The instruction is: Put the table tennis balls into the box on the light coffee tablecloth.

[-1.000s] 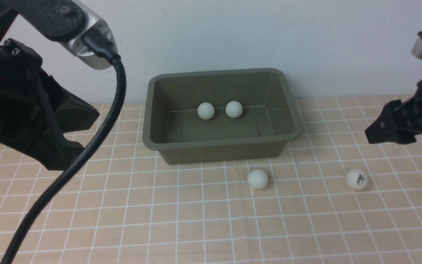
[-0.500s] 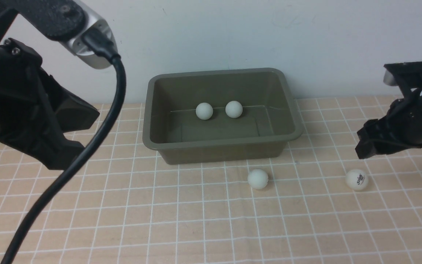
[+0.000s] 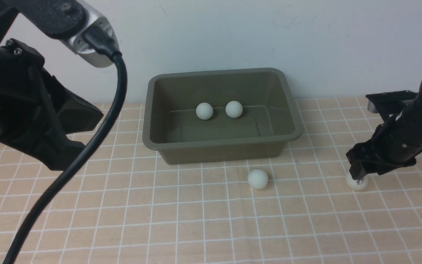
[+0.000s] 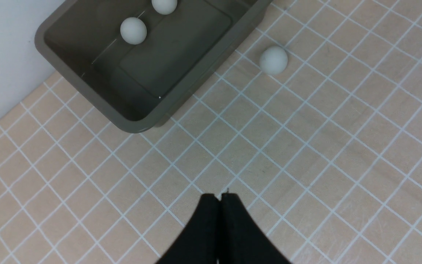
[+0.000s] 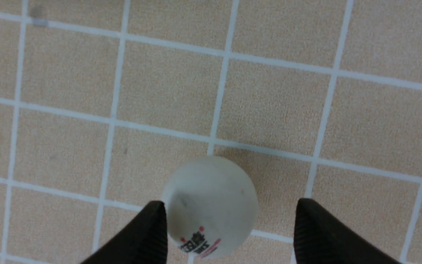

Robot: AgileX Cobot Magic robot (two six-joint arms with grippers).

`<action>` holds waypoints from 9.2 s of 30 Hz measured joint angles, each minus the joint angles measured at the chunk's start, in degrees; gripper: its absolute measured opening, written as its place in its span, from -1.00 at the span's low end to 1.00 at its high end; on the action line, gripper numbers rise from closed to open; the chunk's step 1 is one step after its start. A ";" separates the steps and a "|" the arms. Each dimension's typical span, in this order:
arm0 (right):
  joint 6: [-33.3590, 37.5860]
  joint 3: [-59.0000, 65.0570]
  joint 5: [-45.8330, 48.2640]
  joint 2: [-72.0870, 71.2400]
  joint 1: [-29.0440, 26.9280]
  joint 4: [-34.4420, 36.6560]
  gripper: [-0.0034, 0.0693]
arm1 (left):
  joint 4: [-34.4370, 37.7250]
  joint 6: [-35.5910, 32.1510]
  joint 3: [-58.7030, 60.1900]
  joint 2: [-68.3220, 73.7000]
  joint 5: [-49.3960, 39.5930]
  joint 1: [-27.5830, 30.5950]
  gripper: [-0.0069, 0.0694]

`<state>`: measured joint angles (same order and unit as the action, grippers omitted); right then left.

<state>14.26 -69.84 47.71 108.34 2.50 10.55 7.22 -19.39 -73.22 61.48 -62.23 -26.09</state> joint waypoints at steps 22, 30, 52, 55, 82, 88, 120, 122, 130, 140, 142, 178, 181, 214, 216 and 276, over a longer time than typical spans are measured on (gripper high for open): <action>5.36 -0.36 -4.47 4.27 0.00 5.74 0.25 | 0.02 0.00 0.00 0.00 0.00 0.00 -1.00; 6.04 -0.92 -5.82 4.13 0.00 5.49 0.10 | 0.02 0.00 0.00 0.00 0.00 0.00 -1.00; 32.74 -29.00 9.98 4.81 11.16 26.56 0.10 | 0.07 0.00 0.07 0.00 0.00 0.00 -1.00; 30.05 -29.05 5.44 6.74 15.86 18.28 0.10 | 0.07 0.00 0.07 0.00 0.00 0.00 -1.00; 4.10 -33.62 19.06 -12.10 8.49 6.72 -0.01 | 1.15 0.00 0.07 0.00 -0.05 0.00 -1.00; 1.81 -33.58 23.77 -16.30 9.66 7.45 -0.48 | 1.22 0.00 0.07 0.00 -0.05 0.00 -1.00; -6.78 5.52 -5.26 -15.80 24.29 9.63 0.15 | 3.87 0.00 0.07 0.00 -0.74 0.00 -1.00; -6.91 5.52 -6.31 -14.78 24.29 10.36 0.27 | 3.87 0.00 0.07 0.00 -0.87 0.00 -1.00; -6.90 5.52 -13.61 -9.12 24.29 12.85 0.47 | 3.87 0.00 0.07 0.00 -1.11 0.00 -1.00; -6.92 5.01 -17.21 -4.84 24.29 13.18 0.47 | 3.87 0.00 0.07 0.00 -1.40 0.00 -1.00; -6.92 4.21 -17.21 -3.99 24.29 13.00 0.47 | 3.87 0.00 0.07 0.00 -1.40 0.00 -1.00; -11.21 -2.06 -17.01 5.52 24.29 6.08 0.15 | 4.04 0.00 0.07 0.00 -1.97 0.00 -1.00; -11.21 -2.06 -16.91 5.52 24.29 6.15 -0.01 | 4.04 0.00 0.07 0.00 -1.97 0.00 -1.00; -3.90 -8.37 -7.30 -10.93 24.29 0.07 -0.01 | 4.45 0.00 0.07 0.00 -2.57 0.00 -1.00; -3.85 -11.63 -7.84 -7.76 24.29 -1.39 -0.01 | 4.46 0.00 0.07 0.00 -2.57 0.00 -1.00; -20.18 39.82 -12.50 -88.28 20.60 -22.53 -0.95 | 9.37 -4.32 0.07 0.00 1.24 0.00 -1.00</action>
<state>-5.92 -30.02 35.22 20.06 23.10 -11.98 16.59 -23.71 -73.15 61.48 -60.98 -26.09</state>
